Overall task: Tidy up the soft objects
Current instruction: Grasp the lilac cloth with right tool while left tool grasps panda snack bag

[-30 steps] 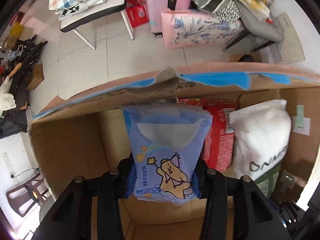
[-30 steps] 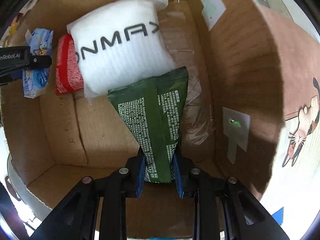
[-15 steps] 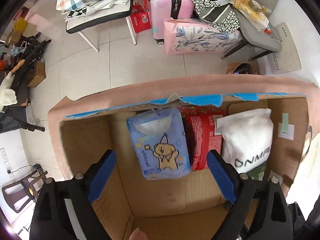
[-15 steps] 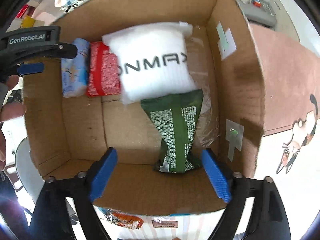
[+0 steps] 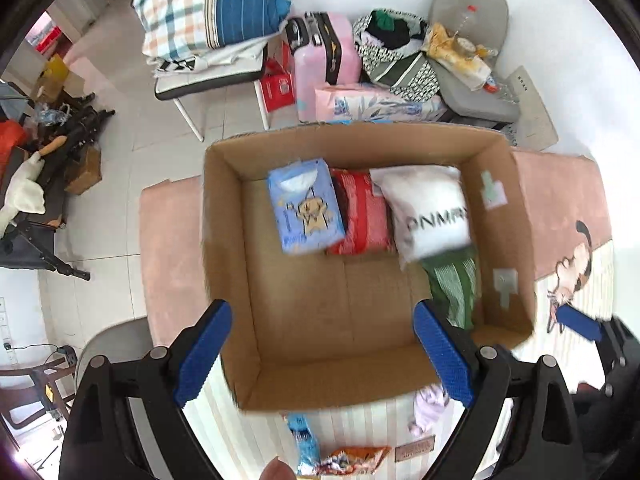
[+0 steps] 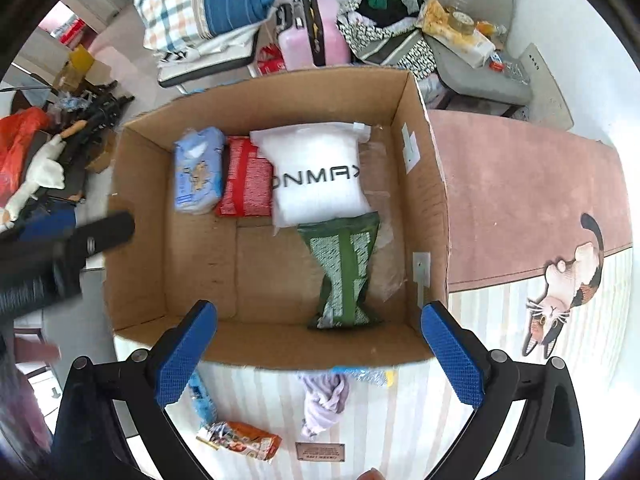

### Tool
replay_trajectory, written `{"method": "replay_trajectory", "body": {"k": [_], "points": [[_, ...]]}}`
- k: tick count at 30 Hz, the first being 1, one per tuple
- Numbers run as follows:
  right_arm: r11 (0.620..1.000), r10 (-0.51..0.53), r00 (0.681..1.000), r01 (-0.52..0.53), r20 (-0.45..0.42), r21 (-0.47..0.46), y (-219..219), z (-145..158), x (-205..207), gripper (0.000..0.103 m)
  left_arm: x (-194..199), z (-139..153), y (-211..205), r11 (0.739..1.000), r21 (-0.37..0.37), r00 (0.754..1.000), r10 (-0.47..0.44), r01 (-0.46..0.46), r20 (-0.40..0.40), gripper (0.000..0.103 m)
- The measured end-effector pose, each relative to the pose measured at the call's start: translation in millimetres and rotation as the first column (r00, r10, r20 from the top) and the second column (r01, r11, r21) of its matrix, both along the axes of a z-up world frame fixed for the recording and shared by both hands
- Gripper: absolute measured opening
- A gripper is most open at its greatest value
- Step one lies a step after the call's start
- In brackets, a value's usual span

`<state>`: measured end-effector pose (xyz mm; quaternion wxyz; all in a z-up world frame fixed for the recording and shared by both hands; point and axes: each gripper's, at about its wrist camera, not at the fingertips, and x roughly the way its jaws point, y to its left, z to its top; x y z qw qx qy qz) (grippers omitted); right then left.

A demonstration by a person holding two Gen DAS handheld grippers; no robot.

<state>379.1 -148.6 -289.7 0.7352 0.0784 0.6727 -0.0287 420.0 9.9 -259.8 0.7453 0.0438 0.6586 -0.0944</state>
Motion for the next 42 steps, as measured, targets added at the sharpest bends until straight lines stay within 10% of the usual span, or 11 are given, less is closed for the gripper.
{"method": "replay_trajectory", "body": {"k": [10, 16, 20, 25, 30, 35, 37, 42], "points": [[0.992, 0.106, 0.993, -0.109, 0.049, 0.070, 16, 22, -77, 0.103, -102, 34, 29, 0.991, 0.088, 0.983, 0.086, -0.101, 0.161, 0.093], [0.981, 0.171, 0.982, -0.162, -0.079, 0.108, 24, -41, -134, 0.103, -177, -54, 59, 0.981, 0.100, 0.983, 0.176, -0.169, -0.061, 0.093], [0.985, 0.160, 0.977, -0.148, -0.139, 0.089, 19, -80, -155, 0.103, -225, -127, 75, 0.944, -0.021, 0.886, 0.302, -0.330, -0.351, 0.093], [0.991, 0.086, 0.984, -0.069, -0.155, 0.111, 2, -100, -160, 0.095, -249, -181, 80, 0.787, -0.142, 0.717, 0.450, -0.600, -0.533, 0.093], [0.993, 0.046, 0.985, -0.027, -0.164, 0.114, -1, -114, -148, 0.076, -238, -205, 74, 0.757, -0.083, 0.684, 0.532, -0.649, -0.499, 0.088], [0.991, 0.017, 0.974, 0.013, -0.226, 0.131, 2, -147, -140, 0.061, -222, -206, 54, 0.840, -0.031, 0.763, 0.476, -0.541, -0.437, 0.053], [0.991, 0.032, 0.965, 0.004, -0.261, 0.136, 4, -158, -141, 0.042, -215, -201, 42, 0.890, -0.018, 0.820, 0.412, -0.456, -0.397, 0.052], [0.989, 0.111, 0.948, -0.075, -0.297, 0.129, 6, -160, -160, 0.041, -217, -180, 31, 0.943, -0.012, 0.883, 0.305, -0.331, -0.357, 0.055]]}}
